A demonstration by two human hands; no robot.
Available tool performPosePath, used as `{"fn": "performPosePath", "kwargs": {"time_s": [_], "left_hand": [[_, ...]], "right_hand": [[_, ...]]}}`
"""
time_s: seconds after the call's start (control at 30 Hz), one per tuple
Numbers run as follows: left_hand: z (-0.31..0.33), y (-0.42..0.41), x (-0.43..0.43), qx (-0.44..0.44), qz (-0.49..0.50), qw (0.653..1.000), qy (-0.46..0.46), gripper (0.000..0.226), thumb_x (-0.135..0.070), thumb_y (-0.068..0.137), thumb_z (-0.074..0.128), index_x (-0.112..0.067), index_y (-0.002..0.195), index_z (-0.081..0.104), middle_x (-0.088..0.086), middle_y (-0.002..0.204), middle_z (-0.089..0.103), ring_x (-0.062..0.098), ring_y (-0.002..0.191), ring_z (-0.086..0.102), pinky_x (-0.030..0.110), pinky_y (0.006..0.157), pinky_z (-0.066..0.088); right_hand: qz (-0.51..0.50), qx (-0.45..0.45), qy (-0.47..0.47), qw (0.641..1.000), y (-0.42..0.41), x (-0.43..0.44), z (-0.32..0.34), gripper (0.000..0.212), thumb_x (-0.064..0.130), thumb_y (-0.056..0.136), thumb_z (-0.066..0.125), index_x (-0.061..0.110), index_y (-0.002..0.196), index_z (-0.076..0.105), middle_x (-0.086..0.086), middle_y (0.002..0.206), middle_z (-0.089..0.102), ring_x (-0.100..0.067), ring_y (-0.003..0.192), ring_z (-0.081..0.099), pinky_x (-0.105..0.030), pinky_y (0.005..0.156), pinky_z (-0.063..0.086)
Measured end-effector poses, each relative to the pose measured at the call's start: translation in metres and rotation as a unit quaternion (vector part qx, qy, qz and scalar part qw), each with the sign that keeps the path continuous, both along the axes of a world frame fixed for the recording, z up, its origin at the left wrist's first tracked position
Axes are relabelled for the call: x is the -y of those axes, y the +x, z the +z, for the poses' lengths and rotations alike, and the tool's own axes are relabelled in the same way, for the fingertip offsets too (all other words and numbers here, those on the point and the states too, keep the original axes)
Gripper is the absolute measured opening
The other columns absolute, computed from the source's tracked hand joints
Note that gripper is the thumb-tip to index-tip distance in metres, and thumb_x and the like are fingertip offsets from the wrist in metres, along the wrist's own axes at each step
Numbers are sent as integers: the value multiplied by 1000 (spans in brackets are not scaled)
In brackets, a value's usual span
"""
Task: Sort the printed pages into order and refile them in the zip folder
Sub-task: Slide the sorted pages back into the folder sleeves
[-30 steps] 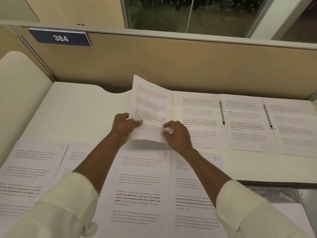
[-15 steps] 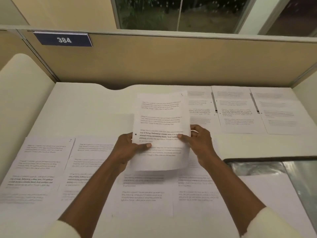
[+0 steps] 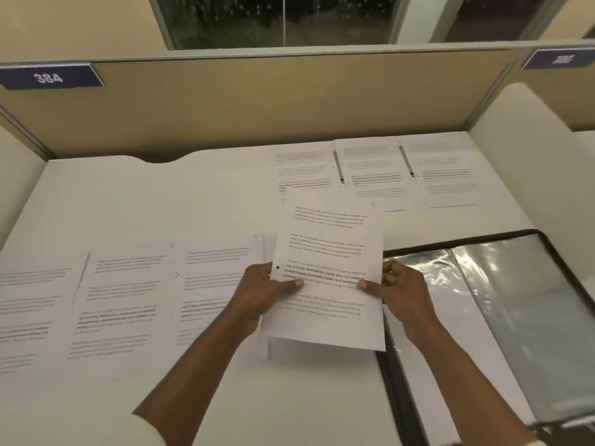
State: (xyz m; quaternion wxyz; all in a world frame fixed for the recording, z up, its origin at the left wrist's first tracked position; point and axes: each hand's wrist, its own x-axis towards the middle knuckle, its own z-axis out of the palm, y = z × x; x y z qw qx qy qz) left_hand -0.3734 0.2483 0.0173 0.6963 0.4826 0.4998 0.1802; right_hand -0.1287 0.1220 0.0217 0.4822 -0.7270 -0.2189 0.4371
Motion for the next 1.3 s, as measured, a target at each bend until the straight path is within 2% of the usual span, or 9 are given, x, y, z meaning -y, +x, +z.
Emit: {"fn": "performPosePath", "kwargs": {"time_s": [0.13, 0.33, 0.43, 0.53, 0.7, 0.9, 1.07, 1.2, 1.3], "left_hand": [[5, 37, 31, -2, 20, 1000, -2, 36, -17, 80, 91, -9, 113, 80, 8, 108, 81, 29, 100, 79, 51, 96, 61], [10, 101, 89, -36, 45, 998, 22, 40, 3, 78, 88, -9, 115, 77, 9, 104, 81, 32, 93, 79, 53, 91, 63], [7, 129, 117, -30, 46, 998, 37, 41, 1, 79, 88, -10, 117, 77, 10, 107, 81, 33, 97, 79, 55, 93, 61], [7, 154, 143, -27, 37, 997, 55, 42, -3, 82, 88, -12, 121, 76, 6, 110, 81, 30, 98, 79, 54, 92, 62], [13, 191, 174, -24, 32, 997, 68, 41, -2, 85, 85, -12, 122, 74, 4, 105, 82, 27, 92, 80, 50, 87, 64], [15, 226, 174, -30, -4, 996, 84, 39, -2, 88, 83, -16, 122, 73, 2, 103, 82, 27, 91, 80, 44, 79, 66], [11, 255, 156, -41, -37, 995, 81, 36, -8, 90, 82, -19, 123, 74, 0, 106, 81, 25, 92, 80, 46, 81, 66], [11, 279, 142, -36, -39, 996, 65, 33, -6, 90, 81, -21, 119, 74, -5, 104, 82, 21, 88, 80, 34, 70, 66], [5, 291, 132, -35, -36, 998, 45, 36, -5, 89, 82, -22, 121, 74, -4, 106, 81, 22, 91, 80, 40, 76, 66]], "right_hand": [[43, 1, -16, 999, 38, 41, 1, 37, 6, 73, 93, 4, 103, 71, -1, 99, 82, -21, 89, 80, -37, 76, 63], [99, -22, -49, 994, 113, 100, -1, 39, 3, 73, 93, 0, 106, 71, -8, 99, 81, -26, 93, 79, -43, 83, 65], [96, -20, -62, 993, 156, 123, -5, 40, 3, 72, 94, -1, 105, 71, -17, 95, 80, -30, 90, 79, -40, 82, 65], [100, -15, -68, 993, 197, 141, -2, 39, 1, 74, 92, 0, 107, 71, -20, 94, 79, -26, 82, 78, -37, 79, 64], [129, 9, -55, 990, 254, 140, 7, 56, 6, 73, 94, 10, 119, 64, -17, 95, 79, -25, 84, 78, -35, 71, 63], [164, 77, -15, 983, 303, 96, 29, 60, 11, 67, 98, 15, 118, 67, -4, 106, 79, -18, 94, 78, -34, 71, 64], [242, 161, -39, 956, 351, 47, 43, 54, 21, 65, 101, 24, 111, 74, -13, 98, 78, -20, 87, 74, -36, 79, 56], [350, 214, -89, 908, 371, 7, 47, 47, 27, 68, 99, 26, 108, 74, -1, 92, 80, -9, 74, 74, -28, 77, 57], [409, 219, -124, 877, 380, -14, 43, 44, 31, 68, 99, 23, 106, 76, 3, 95, 81, -14, 82, 77, -32, 81, 62]]}}
